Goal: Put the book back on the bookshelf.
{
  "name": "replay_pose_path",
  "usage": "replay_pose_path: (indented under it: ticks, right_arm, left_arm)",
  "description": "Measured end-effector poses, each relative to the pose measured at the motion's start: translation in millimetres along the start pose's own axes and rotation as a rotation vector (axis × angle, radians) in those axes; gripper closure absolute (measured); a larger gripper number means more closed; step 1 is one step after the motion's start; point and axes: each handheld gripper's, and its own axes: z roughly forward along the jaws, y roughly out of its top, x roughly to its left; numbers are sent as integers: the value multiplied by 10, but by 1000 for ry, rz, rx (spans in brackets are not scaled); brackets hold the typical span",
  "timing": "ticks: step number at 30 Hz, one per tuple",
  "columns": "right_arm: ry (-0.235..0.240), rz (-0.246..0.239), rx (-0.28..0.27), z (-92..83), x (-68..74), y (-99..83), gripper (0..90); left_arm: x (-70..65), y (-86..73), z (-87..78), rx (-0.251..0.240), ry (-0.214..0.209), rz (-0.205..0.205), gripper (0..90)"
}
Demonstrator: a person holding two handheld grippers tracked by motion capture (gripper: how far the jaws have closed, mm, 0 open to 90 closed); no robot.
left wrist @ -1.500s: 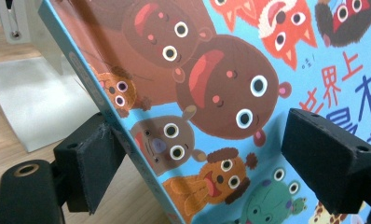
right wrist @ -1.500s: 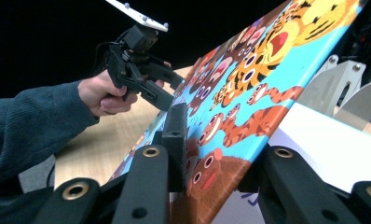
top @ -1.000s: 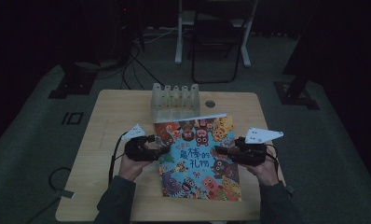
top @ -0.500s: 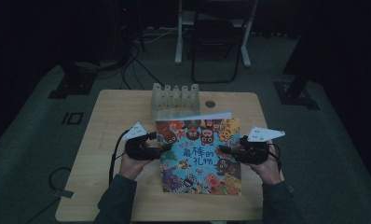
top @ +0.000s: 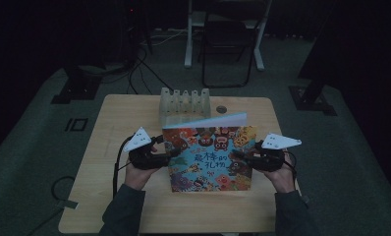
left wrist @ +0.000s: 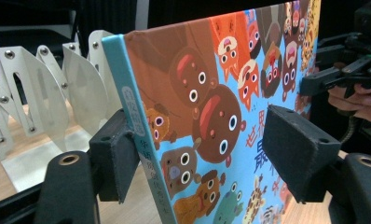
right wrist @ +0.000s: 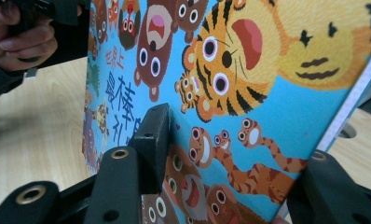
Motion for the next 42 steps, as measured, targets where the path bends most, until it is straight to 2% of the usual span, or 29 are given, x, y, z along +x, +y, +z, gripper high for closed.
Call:
replay_pose_path:
  ticks: [9,11,16,23,27,31,36,39,42]
  right_arm:
    - [-30,-6,-3,27,-38,-30,490]
    - [-61,-21,-7,12,-37,-65,482]
    - [-59,-55,1,-36,-12,-103,478]
    - [-25,-87,8,-165,27,-154,525]
    - [-26,-89,11,-215,24,-182,524]
    - [-41,-79,12,-258,9,-212,533]
    - [-73,-54,5,-360,-38,-276,543]
    - [-81,-37,1,-423,-64,-325,541]
    - [-91,-26,4,-470,-82,-374,539]
  left_arm:
    - [-43,-6,-44,-16,-8,28,365]
    - [-99,-15,-89,-33,-20,54,403]
    - [-143,-65,-159,-64,-65,82,481]
    - [-160,-153,-125,-38,-120,125,511]
    - [-175,-176,-107,-35,-148,133,515]
    - [-223,-207,-51,-10,-170,153,516]
    - [-258,-245,0,-1,-166,151,547]
    - [-273,-266,-9,-22,-128,156,635]
    - [-296,-282,-23,-32,-137,163,701]
